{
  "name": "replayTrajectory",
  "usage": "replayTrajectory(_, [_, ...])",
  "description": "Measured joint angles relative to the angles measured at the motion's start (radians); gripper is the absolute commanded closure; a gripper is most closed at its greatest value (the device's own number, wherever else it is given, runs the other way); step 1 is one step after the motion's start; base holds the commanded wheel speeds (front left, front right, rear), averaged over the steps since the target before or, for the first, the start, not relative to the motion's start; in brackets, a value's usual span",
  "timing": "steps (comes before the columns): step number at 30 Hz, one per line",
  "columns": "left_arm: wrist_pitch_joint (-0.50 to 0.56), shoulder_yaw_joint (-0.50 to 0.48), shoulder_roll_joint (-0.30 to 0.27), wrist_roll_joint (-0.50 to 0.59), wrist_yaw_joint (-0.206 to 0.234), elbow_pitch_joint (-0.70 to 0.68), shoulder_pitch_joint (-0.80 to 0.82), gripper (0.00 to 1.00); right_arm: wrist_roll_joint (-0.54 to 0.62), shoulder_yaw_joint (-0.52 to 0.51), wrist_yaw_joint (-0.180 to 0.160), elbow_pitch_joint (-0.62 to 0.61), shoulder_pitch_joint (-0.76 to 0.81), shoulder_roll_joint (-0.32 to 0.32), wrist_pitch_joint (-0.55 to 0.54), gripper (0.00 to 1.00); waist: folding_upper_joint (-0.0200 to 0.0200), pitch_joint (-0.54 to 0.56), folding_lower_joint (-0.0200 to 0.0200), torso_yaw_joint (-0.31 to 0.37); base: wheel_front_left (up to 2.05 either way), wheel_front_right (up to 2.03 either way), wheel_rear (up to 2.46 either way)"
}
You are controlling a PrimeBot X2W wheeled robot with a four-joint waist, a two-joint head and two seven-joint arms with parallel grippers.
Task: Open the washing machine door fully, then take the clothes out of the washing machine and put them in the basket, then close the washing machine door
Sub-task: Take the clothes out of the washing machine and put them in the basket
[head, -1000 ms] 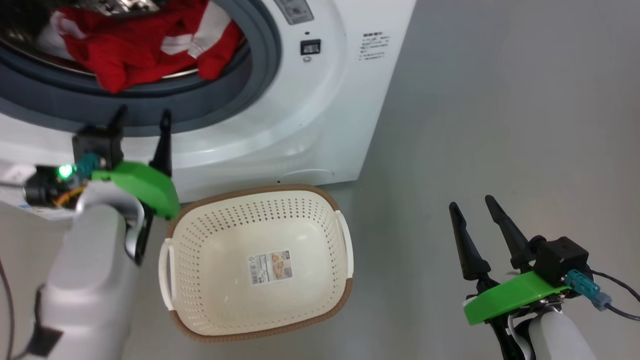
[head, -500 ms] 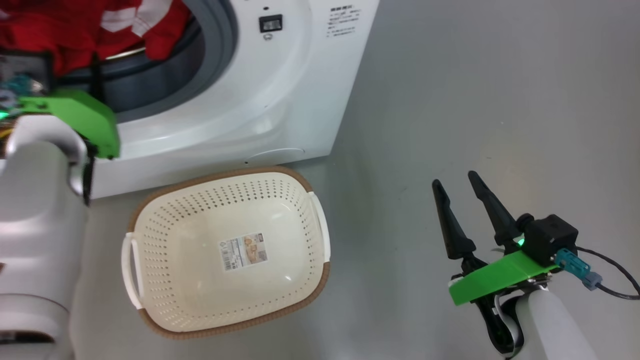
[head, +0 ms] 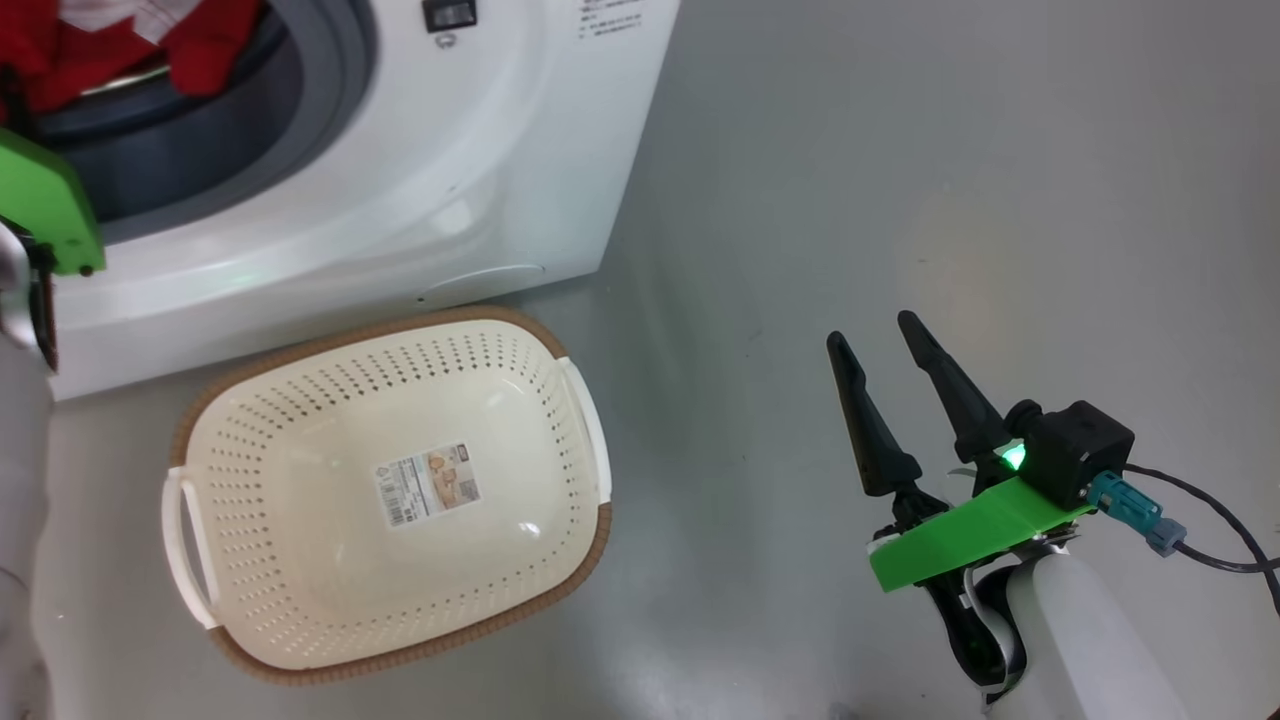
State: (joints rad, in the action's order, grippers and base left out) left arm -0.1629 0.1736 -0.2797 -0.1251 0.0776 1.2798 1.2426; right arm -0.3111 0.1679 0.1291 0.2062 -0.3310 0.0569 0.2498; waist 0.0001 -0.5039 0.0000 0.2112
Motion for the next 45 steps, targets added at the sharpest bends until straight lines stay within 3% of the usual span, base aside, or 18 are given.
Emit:
replayTrajectory(17, [0.062,0.019,-0.055,-0.009,0.064,0.022,0.044,0.00,-0.010,0.024,0.000,-0.010,-0.017,0.000,0.000,0.00,-0.0001,-0.049,0.0000,0.037,0.00,0.00,0.00])
replayTrajectory(18, [0.065,0.021,-0.056,-0.009,0.065,0.023,0.044,0.24,-0.010,0.024,0.000,-0.010,-0.017,0.000,0.000,0.00,0.0000,-0.049,0.0000,0.037,0.00,0.00,0.00])
replayTrajectory(19, [0.065,0.021,-0.056,-0.009,0.065,0.023,0.044,0.55,-0.011,0.024,0.000,-0.010,-0.017,0.000,0.000,0.00,0.0000,-0.048,0.0000,0.037,0.00,0.00,0.00])
replayTrajectory(21, [0.065,0.023,-0.056,-0.010,0.065,0.024,0.044,0.96,-0.012,0.024,0.000,-0.010,-0.017,0.000,0.000,0.00,0.0000,-0.046,0.0000,0.036,0.00,0.00,0.00])
replayTrajectory(22, [0.065,0.025,-0.056,-0.011,0.065,0.024,0.044,1.00,-0.014,0.024,0.000,-0.010,-0.017,0.000,0.000,0.00,0.0000,-0.044,0.0000,0.035,0.00,0.00,0.00])
replayTrajectory(28, [0.056,0.028,-0.046,-0.030,0.065,0.026,0.043,1.00,-0.015,0.020,0.000,-0.009,-0.017,0.000,0.000,0.00,0.0000,-0.032,0.0000,0.027,0.00,0.00,0.00])
replayTrajectory(36, [-0.030,0.024,0.039,-0.065,0.058,0.027,0.005,1.00,-0.007,0.006,0.000,0.004,-0.014,0.000,0.000,0.00,0.0000,0.009,0.0000,-0.002,0.00,0.00,0.00])
replayTrajectory(45, [-0.086,-0.026,0.087,-0.147,-0.030,-0.091,-0.123,1.00,0.012,-0.016,0.000,0.020,0.022,0.000,0.000,0.00,0.0000,0.080,0.0000,-0.044,0.00,0.00,0.00])
